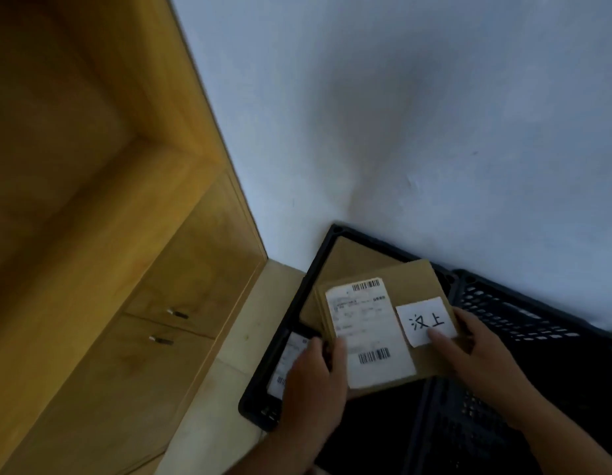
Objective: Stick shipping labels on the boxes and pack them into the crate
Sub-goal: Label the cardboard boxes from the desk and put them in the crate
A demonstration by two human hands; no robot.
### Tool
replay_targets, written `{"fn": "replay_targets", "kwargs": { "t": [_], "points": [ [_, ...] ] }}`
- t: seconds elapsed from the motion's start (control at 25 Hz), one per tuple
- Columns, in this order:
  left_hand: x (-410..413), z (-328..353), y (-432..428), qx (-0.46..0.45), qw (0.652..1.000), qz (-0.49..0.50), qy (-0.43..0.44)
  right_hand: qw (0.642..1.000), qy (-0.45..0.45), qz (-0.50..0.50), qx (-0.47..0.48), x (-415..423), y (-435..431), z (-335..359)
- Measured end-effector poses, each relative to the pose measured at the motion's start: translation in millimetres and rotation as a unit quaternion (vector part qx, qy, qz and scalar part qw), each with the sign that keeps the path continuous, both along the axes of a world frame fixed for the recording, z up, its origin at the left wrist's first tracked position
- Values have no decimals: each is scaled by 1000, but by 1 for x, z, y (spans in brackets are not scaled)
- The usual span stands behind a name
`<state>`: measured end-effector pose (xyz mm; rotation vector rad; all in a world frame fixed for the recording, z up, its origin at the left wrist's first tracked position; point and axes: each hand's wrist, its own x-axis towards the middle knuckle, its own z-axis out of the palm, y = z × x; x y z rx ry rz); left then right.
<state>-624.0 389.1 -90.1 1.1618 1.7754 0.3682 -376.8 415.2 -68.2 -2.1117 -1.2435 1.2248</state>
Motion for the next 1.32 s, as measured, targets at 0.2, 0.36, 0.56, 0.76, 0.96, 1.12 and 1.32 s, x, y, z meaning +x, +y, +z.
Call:
{"fn": "replay_targets", "kwargs": {
  "t": [0.2, 0.36, 0.56, 0.76, 0.96, 1.12, 1.32],
  "points": [
    [11, -5, 79, 92, 995, -35, 25, 992, 72, -107, 2, -11, 15, -17],
    [12, -39, 108, 115, 991, -60, 29, 984, 110, -140, 0, -19, 26, -48],
    [1, -73, 107, 128, 988, -80, 24, 981, 120, -152, -6, -30, 23, -73],
    [-11, -89, 103, 119, 988, -97, 11, 984, 113, -140, 11, -37, 20, -77],
    [-15, -97, 114, 162, 981, -109, 20, 984, 107, -138, 20, -45, 17, -84],
    [-20, -105, 118, 156, 981, -113, 6, 987, 90, -128, 29, -49, 11, -87],
    [-38, -97, 83, 190, 982, -16, 3, 982, 60, -180, -2, -66, -12, -88]
  ]
}}
